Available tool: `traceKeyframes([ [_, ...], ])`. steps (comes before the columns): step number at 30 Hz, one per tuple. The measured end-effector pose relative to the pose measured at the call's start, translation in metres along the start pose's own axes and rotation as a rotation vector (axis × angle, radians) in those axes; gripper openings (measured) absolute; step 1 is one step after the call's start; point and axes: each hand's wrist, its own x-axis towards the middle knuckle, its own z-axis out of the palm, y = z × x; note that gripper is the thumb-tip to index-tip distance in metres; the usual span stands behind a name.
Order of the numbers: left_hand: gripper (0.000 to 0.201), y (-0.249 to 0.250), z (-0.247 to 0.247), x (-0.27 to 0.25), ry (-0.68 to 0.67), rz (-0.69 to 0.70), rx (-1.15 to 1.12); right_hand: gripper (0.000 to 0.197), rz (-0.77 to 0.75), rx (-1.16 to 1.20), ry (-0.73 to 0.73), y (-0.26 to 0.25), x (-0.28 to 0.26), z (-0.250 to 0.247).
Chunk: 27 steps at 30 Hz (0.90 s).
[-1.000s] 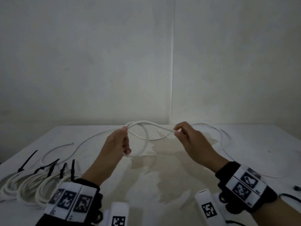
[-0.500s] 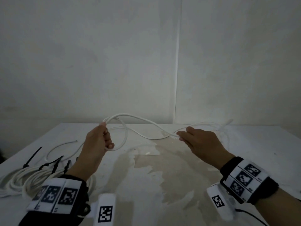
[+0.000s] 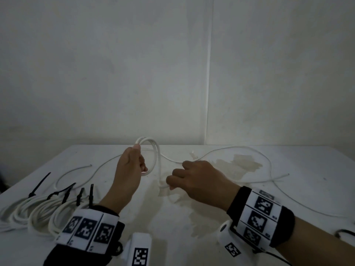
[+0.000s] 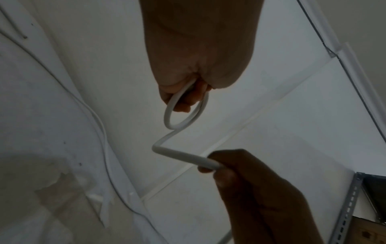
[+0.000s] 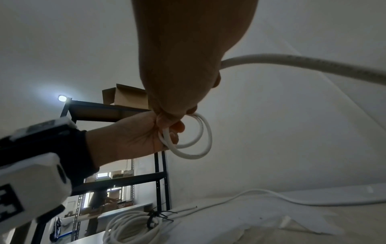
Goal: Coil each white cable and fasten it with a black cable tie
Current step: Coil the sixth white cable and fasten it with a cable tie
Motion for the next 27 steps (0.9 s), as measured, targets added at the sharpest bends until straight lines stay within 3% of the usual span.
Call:
traceKeyframes([
  [3,0.037,0.001,0.006,-0.004,-0.014,0.0,0.009,0.015,-0.018,-0.009,-0.003,0.004,0.002,0.006],
  [11,0.035,0.001,0.023,-0.023,-0.146,-0.02,0.045,0.021,0.012,0.078,0.106,-0.005,0.012,0.004],
  [17,0.036,0.004,0.024,-0.031,-0.289,-0.059,0.005,0.003,0.213,0.317,0.203,-0.002,0.016,-0.01],
  [20,0.037,0.011,0.026,-0.032,-0.377,-0.134,-0.073,0.025,0.461,0.518,0.097,0.003,0.019,-0.018],
  [23,0.038,0.016,0.026,-0.032,-0.44,-0.162,-0.11,0.043,0.5,0.531,0.087,0.014,0.015,-0.019],
  [27,0.042,0.017,0.027,-0.034,-0.478,-0.21,-0.147,0.049,0.598,0.645,0.042,0.025,0.01,-0.02],
])
